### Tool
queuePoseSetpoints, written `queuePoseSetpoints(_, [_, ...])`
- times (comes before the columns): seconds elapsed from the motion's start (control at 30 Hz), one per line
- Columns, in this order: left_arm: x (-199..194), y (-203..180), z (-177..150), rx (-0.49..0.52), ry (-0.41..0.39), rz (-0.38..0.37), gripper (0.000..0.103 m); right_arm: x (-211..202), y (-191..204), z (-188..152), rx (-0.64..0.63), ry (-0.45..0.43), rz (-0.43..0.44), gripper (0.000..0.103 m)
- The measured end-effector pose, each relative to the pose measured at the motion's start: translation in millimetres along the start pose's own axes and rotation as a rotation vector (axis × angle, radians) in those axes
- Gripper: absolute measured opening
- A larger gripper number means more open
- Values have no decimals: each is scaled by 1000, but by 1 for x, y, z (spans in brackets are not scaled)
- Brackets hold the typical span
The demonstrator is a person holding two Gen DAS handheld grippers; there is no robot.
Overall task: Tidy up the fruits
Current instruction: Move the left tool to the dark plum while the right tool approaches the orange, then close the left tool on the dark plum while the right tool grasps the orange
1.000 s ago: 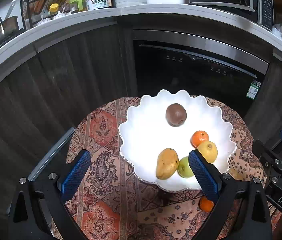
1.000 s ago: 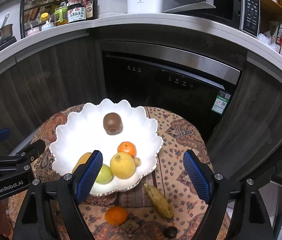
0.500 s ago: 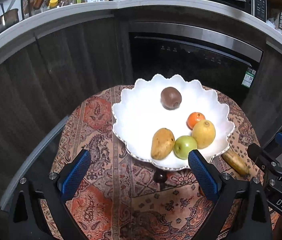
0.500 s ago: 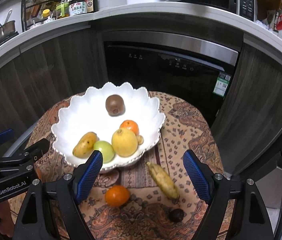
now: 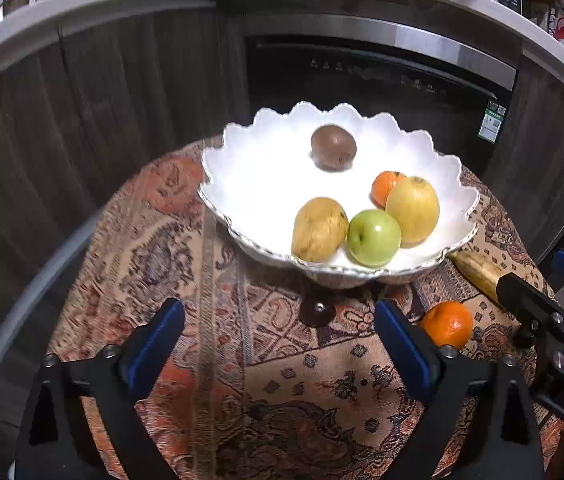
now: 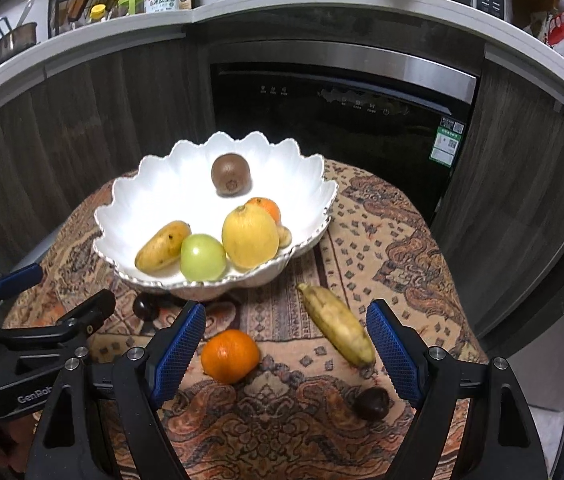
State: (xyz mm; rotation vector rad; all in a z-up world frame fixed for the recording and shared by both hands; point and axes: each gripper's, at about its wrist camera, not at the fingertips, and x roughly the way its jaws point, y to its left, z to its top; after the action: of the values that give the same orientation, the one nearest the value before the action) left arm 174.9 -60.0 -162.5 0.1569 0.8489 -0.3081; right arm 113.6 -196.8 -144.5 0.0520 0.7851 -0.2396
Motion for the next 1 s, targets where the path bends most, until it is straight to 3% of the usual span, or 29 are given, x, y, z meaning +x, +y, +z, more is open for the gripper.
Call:
queuePoseSetpoints(0.17, [17, -3, -6, 5, 20, -13, 91, 8, 5, -8, -10, -3, 5, 83])
queuePoseSetpoints(0.3, [30, -6, -9, 11, 42, -22, 82, 16, 3, -11, 2, 13, 4, 83])
queuePoseSetpoints(0.53, [46, -13, -10, 24, 67, -25, 78, 26, -1, -11, 30, 26, 2, 83])
queuePoseSetpoints(0.9, [67, -19, -9, 25, 100, -49, 55, 37, -5, -15, 45, 56, -4, 83])
queuePoseSetpoints(1.0, [67, -19, -9, 31, 95, -54, 41, 38, -6, -15, 45, 58, -5, 83])
